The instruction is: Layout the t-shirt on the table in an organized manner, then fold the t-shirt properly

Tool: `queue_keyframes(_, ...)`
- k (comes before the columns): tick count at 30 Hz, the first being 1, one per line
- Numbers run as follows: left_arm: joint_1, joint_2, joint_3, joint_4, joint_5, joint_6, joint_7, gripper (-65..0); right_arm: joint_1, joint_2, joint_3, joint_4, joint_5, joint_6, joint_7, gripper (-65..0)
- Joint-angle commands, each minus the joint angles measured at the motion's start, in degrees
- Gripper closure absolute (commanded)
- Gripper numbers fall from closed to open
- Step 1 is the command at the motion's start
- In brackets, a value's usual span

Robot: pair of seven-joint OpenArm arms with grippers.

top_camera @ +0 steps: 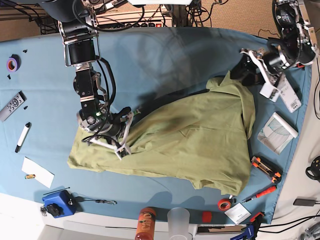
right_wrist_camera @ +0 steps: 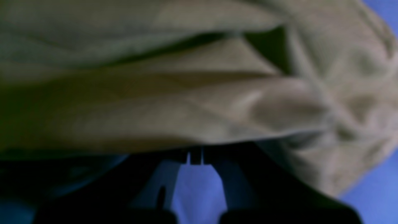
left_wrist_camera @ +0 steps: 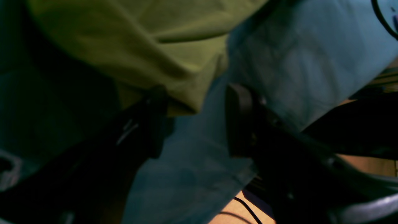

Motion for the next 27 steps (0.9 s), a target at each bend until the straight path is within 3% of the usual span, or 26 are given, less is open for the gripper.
queue_keyframes(1,-0.28,-0.46,0.04,0.87,-0.28,-0.24,-2.21,-30.9,1.62,0.17,0.24,3.52,0.39,-0.07,0.55,0.0)
queue_keyframes(6,-0.28,-0.50,0.50,0.87,1.62,1.66,-3.15,-30.9,1.62,0.94,0.24,15.63,6.49,-0.04,-7.91,0.0)
queue_keyframes(16,0.02,-0.48,0.50,0.87,3.61,1.22,-2.14,-30.9,-1.77,1.75,0.24,19.45,6.71,-0.04,-10.34,0.0)
queue_keyframes(18,0.02,-0.48,0.50,0.87,3.61,1.22,-2.47,-30.9,-3.15,1.75,0.24,19.45,6.69,1.29,-12.39,0.0)
queue_keyframes(19,0.02,-0.50,0.50,0.87,3.63,1.22,-2.51,-30.9,-3.91,1.79,0.24,19.45,6.69,2.47,-13.00,-2.0)
queue_keyframes(21,0.02,-0.48,0.50,0.87,3.61,1.25,-2.51,-30.9,-5.73,1.75,0.24,19.45,6.19,3.06,-13.51,-15.0)
queue_keyframes(23,0.02,-0.48,0.50,0.87,3.61,1.25,-2.54,-30.9,-7.41,1.75,0.17,19.45,3.98,3.02,-13.29,-22.7)
queue_keyframes(27,0.00,-0.48,0.50,0.87,3.58,1.25,-2.56,-30.9,-8.81,2.89,0.00,19.06,-2.95,2.93,-10.38,-22.8)
